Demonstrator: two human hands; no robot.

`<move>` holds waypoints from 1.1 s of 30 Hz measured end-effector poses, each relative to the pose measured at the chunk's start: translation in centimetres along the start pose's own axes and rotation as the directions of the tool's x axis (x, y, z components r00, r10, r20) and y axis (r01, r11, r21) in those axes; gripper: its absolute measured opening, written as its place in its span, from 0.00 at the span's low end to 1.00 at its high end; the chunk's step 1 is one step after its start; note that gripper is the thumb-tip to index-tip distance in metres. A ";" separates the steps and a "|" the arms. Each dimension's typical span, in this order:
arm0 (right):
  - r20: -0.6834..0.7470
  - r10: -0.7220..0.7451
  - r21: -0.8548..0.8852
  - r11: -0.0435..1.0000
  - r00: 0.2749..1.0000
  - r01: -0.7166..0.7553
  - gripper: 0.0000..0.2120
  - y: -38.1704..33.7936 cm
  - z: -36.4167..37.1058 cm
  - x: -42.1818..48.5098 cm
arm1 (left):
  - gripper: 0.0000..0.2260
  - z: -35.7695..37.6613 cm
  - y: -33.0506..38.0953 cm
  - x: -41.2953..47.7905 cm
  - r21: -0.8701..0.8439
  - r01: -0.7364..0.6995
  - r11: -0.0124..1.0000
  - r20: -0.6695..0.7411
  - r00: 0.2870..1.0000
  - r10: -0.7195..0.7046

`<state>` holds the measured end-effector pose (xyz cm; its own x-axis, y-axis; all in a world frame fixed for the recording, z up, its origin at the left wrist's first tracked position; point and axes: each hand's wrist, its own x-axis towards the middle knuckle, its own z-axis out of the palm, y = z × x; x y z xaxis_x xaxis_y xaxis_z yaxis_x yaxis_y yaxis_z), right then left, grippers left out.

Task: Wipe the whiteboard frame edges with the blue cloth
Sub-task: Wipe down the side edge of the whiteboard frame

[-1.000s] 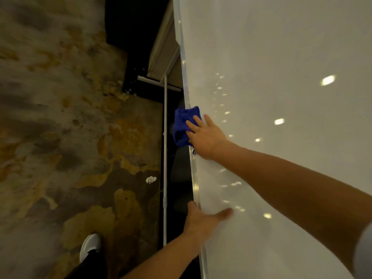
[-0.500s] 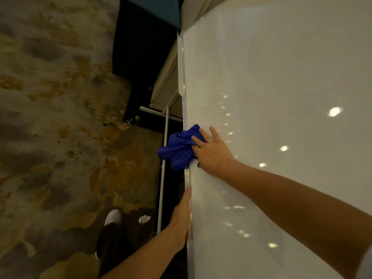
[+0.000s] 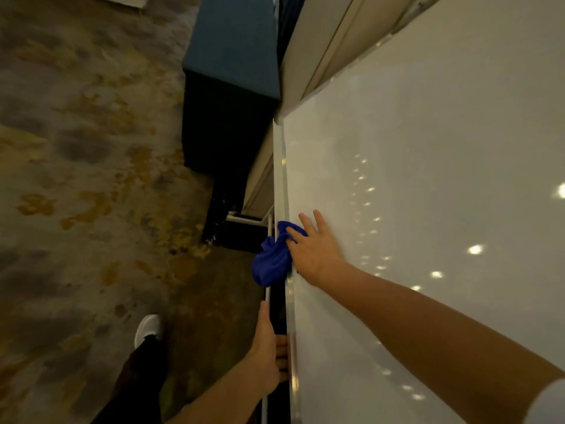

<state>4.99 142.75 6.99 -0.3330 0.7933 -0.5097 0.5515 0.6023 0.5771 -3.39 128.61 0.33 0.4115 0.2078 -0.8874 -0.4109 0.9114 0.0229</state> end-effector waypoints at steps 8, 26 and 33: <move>0.125 -0.074 0.021 0.997 0.989 0.071 0.24 4.2 -1.8 5.8 | 0.53 -0.5 10.8 3.2 0.106 0.216 0.971 0.204 0.951 -0.234; 0.031 -0.006 0.145 0.989 0.999 0.002 0.31 18.4 -6.1 19.1 | 0.32 8.6 34.0 7.2 -0.121 0.020 0.992 0.395 0.918 0.030; -0.041 -0.064 0.334 0.940 0.997 0.074 0.34 18.4 -4.1 29.2 | 0.27 11.7 44.4 10.3 -0.250 -0.184 0.951 0.324 0.909 0.261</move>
<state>2.28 177.41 5.33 -0.3985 0.7559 -0.5194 0.7491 0.5950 0.2912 -7.93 175.36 -2.41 0.5307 0.5421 -0.6515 -0.6697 0.7394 0.0697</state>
